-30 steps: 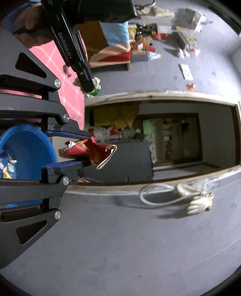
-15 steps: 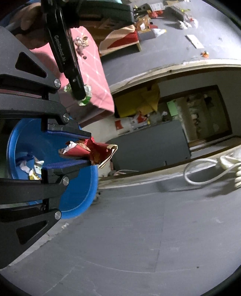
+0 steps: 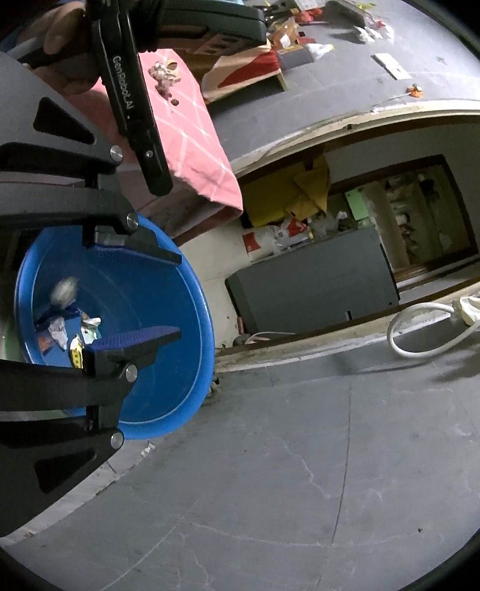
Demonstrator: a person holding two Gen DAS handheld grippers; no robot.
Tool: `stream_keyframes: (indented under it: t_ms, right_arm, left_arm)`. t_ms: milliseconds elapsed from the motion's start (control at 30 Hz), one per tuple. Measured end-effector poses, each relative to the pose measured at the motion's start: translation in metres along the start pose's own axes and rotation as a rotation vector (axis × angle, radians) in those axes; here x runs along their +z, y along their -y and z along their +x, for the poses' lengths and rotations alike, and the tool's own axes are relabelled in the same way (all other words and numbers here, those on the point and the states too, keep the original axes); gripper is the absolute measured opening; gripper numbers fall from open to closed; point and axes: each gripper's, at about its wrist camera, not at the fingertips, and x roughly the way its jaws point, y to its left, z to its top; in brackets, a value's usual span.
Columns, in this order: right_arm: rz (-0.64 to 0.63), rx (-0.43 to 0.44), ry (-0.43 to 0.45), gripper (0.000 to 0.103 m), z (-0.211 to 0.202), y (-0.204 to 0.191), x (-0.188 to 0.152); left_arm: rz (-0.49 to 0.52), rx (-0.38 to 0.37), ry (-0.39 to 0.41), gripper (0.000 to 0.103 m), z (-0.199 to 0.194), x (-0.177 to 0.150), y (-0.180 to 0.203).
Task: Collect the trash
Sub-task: 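Carry both wrappers over the blue bucket and open both grippers, then bring both tools back over the remaining trash on the table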
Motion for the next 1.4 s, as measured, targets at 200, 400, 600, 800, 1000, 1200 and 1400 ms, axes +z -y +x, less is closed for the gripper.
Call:
stream_keyframes:
  t_ms: [200, 400, 600, 800, 1000, 1200, 1400]
  right_arm:
    - [-0.021, -0.014, 0.055, 0.043, -0.017, -0.003, 0.006]
    - [-0.057, -0.037, 0.12, 0.055, -0.04, -0.014, 0.014]
    - [-0.072, -0.059, 0.203, 0.086, -0.067, -0.026, 0.021]
    - [-0.084, -0.056, 0.282, 0.103, -0.089, -0.04, 0.021]
    - [-0.111, -0.035, 0.326, 0.103, -0.107, -0.057, 0.018]
    - [-0.151, -0.011, 0.371, 0.103, -0.121, -0.079, 0.016]
    - [-0.182, 0.026, 0.405, 0.103, -0.13, -0.105, 0.012]
  left_arm:
    - [0.016, 0.009, 0.081, 0.054, -0.023, 0.0, 0.003]
    - [0.027, 0.035, 0.197, 0.072, -0.062, -0.001, -0.002]
    - [0.037, 0.067, 0.346, 0.095, -0.107, -0.008, -0.01]
    - [0.094, 0.135, 0.467, 0.1, -0.147, -0.02, -0.011]
    - [0.071, 0.149, 0.543, 0.101, -0.18, -0.031, -0.02]
    - [0.058, 0.191, 0.587, 0.101, -0.21, -0.041, -0.029]
    - [0.045, 0.239, 0.618, 0.101, -0.24, -0.055, -0.045]
